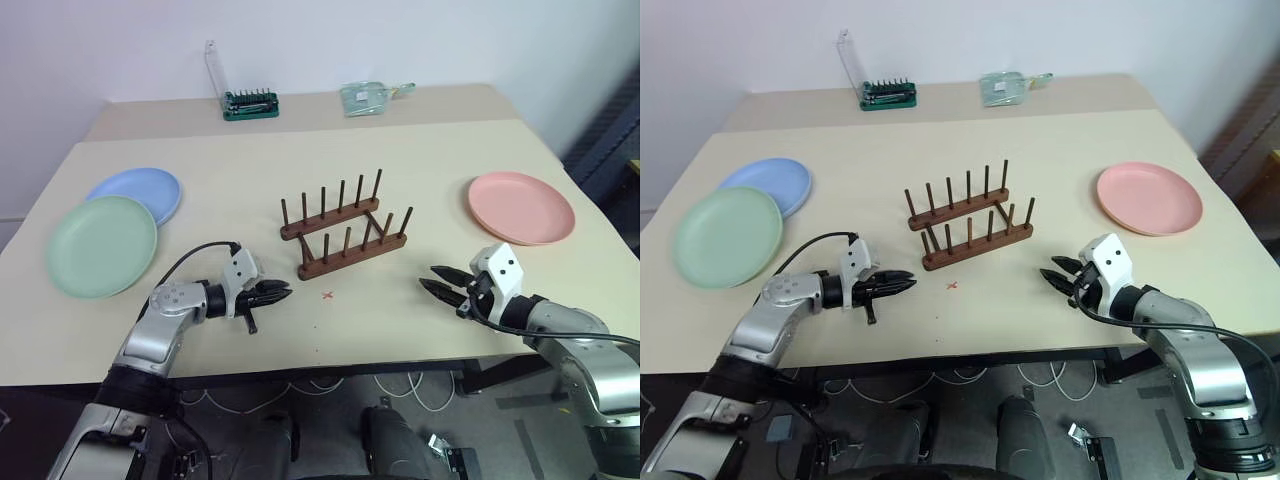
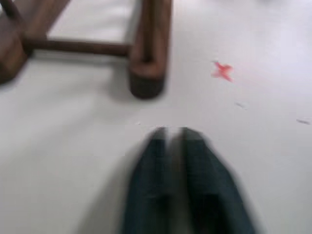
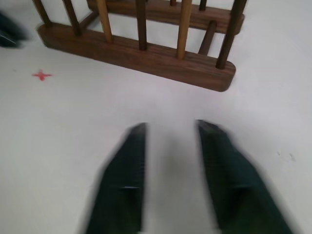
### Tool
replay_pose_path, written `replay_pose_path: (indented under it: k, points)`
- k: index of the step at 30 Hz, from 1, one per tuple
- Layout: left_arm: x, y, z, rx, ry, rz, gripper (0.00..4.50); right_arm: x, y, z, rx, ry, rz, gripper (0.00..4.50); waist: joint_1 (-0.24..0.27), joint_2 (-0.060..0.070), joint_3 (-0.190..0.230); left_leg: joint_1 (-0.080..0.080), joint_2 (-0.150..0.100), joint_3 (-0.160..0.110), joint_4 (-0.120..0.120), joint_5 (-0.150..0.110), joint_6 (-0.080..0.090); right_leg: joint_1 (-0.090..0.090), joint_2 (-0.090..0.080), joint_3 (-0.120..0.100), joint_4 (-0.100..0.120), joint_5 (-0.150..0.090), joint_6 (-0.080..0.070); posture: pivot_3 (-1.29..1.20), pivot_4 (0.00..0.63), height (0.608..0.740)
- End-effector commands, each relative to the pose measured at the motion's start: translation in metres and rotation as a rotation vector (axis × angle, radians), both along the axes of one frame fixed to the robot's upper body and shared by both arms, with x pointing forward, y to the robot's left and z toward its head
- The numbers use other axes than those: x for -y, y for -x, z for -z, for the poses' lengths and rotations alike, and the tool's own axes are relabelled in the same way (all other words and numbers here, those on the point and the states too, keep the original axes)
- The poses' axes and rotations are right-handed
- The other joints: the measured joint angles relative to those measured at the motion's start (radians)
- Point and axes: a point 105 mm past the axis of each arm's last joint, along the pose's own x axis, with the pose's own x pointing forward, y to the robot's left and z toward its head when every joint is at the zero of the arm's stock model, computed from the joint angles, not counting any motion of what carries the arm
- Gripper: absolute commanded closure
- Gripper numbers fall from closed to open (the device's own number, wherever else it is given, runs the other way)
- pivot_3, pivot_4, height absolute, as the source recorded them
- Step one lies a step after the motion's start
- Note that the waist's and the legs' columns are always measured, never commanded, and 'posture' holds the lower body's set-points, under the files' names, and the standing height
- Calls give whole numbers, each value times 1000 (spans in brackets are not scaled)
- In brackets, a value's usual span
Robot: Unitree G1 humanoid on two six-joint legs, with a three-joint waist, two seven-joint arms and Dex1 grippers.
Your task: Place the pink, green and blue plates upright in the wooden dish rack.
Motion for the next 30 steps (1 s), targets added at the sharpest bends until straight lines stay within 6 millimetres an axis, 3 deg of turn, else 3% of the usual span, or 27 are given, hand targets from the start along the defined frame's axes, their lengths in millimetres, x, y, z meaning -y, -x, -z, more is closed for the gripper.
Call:
replay_pose_path:
  k: [1, 3, 7, 12, 17, 22, 30]
  points:
    - [20, 15, 13, -107, -24, 40, 4500, -8, -14, -1, 43, 43, 3, 4454, 7, 0, 0, -1, 0, 0, 1, 0, 0, 0, 0, 0, 0, 0, 0, 0, 150, 740]
    - [28, 11, 14, -70, -31, 26, 4500, -11, -21, 8, 27, 84, 3, 4454, 12, 0, 0, -1, -2, -1, 1, 0, 0, 1, -1, 0, -1, 0, 0, 0, 150, 740]
    - [23, -21, 23, 7, -101, -153, 4500, -13, -44, 17, 52, 126, 63, 4454, 28, 0, 0, 0, -3, -1, 2, 0, 0, 2, -1, 0, -1, -1, 1, 0, 150, 740]
    - [19, -47, 11, 73, -40, -301, 4500, -19, -62, 18, 72, 129, 88, 4454, 24, 0, 0, 2, -3, -1, 3, 0, 0, 4, -1, 0, -1, -2, 3, 0, 150, 740]
    - [15, -62, 13, 96, -57, -377, 4500, -22, -84, 11, 123, 132, 144, 4454, 9, 0, -1, 3, -2, -1, 2, 0, 0, 4, 0, -1, 0, -1, 3, 0, 150, 740]
    - [12, -72, 14, 108, -65, -416, 4500, -21, -88, 11, 130, 127, 150, 4454, 1, 0, -1, 2, -3, -1, 1, 0, 0, 4, 0, -1, 0, 1, 0, 0, 150, 740]
    - [11, -77, 15, 123, -66, -436, 4500, -17, -78, 10, 138, 139, 132, 4454, 0, 0, -1, 2, -3, -1, 1, 0, 0, 4, 0, -1, 1, 1, 1, 0, 150, 740]
